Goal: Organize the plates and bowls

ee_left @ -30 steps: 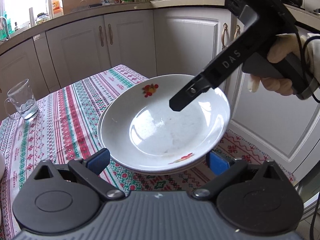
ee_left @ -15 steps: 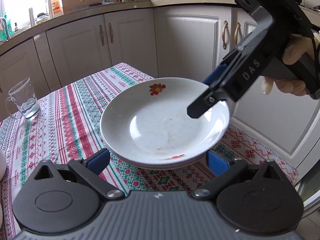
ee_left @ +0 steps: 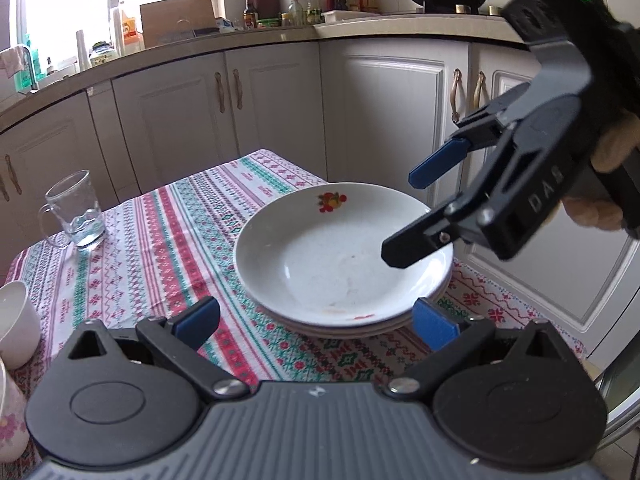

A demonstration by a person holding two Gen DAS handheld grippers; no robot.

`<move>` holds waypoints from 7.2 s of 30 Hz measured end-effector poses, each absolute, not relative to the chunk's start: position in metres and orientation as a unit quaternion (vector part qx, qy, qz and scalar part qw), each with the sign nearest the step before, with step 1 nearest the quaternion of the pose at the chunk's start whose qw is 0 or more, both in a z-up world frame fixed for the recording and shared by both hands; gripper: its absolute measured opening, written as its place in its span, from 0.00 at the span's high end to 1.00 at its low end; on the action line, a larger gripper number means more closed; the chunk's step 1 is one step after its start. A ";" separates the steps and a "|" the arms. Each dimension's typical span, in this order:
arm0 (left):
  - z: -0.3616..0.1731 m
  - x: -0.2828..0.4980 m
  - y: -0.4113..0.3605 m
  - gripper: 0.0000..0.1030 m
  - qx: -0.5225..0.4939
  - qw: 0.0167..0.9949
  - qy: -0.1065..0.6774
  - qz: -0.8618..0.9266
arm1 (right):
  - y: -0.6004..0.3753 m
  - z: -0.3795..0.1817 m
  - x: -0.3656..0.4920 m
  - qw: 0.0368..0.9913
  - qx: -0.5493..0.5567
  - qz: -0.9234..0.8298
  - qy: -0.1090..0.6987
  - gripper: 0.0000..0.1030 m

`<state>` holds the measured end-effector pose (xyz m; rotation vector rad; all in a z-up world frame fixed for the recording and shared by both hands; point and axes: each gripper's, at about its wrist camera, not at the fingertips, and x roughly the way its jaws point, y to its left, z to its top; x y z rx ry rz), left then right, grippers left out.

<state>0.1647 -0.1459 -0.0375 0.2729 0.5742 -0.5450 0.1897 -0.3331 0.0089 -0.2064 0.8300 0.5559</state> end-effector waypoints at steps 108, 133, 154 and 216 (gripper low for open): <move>-0.070 0.091 0.127 0.17 0.085 0.936 0.310 -0.146 | 0.020 -0.032 0.145 0.798 -0.165 0.440 0.376 0.30; -0.066 0.114 0.044 0.17 0.117 0.910 0.293 -0.268 | -0.085 -0.021 0.130 0.854 -0.124 0.332 0.381 0.27; -0.074 0.135 0.011 0.17 0.121 0.897 0.303 -0.297 | -0.124 -0.031 0.140 0.865 -0.101 0.297 0.391 0.25; -0.037 0.197 0.174 0.08 0.029 0.937 0.337 -0.086 | 0.006 -0.030 0.174 0.864 -0.197 0.327 0.330 0.00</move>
